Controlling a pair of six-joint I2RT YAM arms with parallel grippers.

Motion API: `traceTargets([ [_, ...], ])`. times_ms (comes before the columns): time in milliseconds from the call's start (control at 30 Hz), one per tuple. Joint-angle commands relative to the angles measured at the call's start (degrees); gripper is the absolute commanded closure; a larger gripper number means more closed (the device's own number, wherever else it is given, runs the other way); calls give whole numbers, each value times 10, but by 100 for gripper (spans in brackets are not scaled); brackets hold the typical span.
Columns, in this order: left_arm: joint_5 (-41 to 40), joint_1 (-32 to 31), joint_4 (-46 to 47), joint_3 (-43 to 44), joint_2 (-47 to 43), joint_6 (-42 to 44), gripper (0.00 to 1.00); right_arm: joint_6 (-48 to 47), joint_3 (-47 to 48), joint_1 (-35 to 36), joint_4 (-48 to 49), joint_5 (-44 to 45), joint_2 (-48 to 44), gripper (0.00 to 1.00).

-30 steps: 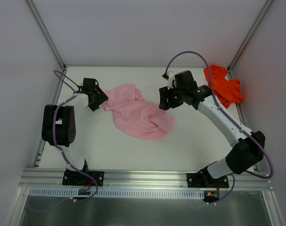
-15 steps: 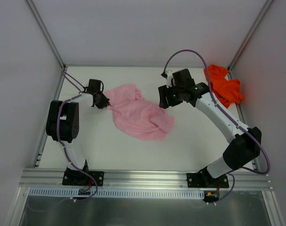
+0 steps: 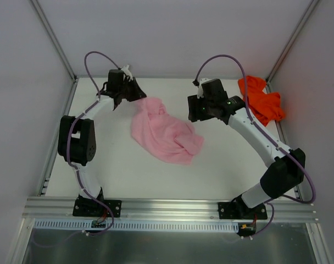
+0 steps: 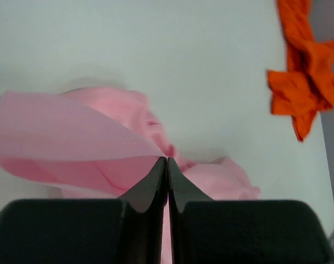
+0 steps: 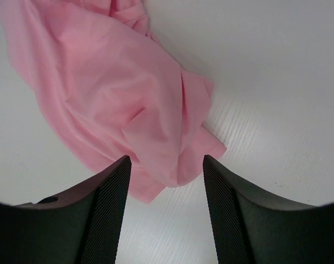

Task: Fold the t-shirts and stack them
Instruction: Flatten out the tshirt

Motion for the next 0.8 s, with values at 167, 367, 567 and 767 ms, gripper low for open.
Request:
traceTargets([
  [167,213,-140,-19,97,5,115,100,67,43,-68,3,126,-52,35],
  [367,235,-221,-34,126,42,119,100,69,20,-150,-4,143,-93,34],
  [567,210,-230,-35,118,58,103,77,56,-18,-179,17,99,-102,33],
  [767,127,-228,-115,131,32,138,1,100,-50,-179,61,-13,-53,33],
])
